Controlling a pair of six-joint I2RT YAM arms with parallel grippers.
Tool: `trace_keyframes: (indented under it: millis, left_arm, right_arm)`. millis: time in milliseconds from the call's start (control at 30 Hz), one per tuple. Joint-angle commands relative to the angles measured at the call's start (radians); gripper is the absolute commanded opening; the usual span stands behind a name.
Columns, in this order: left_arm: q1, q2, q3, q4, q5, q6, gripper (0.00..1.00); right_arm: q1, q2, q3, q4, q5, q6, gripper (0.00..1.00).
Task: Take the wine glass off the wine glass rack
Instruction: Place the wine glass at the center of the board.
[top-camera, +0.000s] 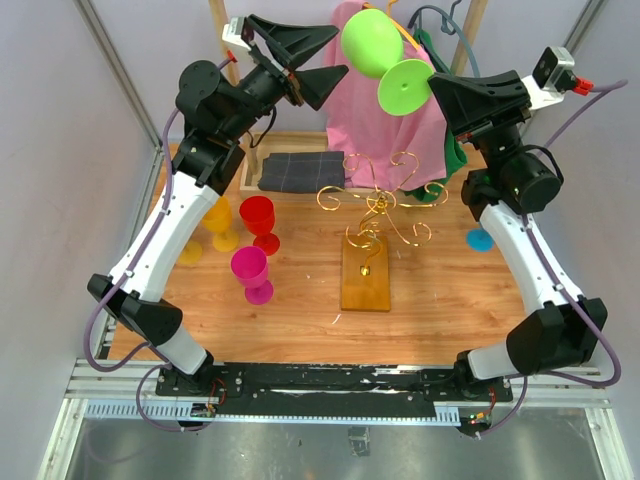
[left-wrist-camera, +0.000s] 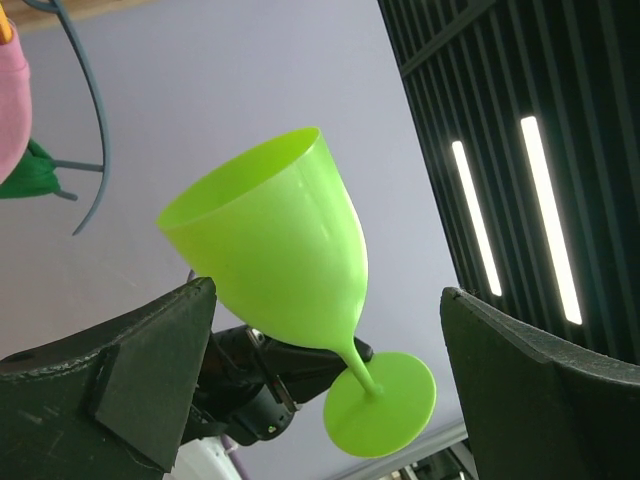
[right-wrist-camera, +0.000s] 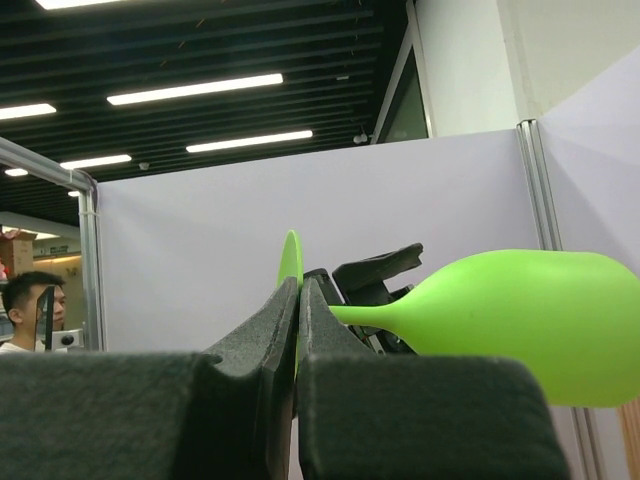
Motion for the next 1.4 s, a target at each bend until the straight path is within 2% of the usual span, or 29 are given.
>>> trace_keyframes:
  millis: [0, 767, 1367]
  left_arm:
    - [-0.009, -0.005, -0.011, -0.004, -0.006, -0.011, 0.99]
    - [-0.018, 0.019, 0.003, -0.03, -0.022, -0.026, 0.99]
    - [-0.017, 0.035, 0.006, -0.04, -0.04, 0.001, 0.99]
  right_arm:
    - [0.023, 0.004, 0.042, 0.077, -0.01, -0.048, 0.01]
    - [0.128, 0.093, 0.072, 0.113, -0.057, -0.068, 0.01]
    - [0.136, 0.0, -0.055, 0.115, -0.094, -0.068, 0.01]
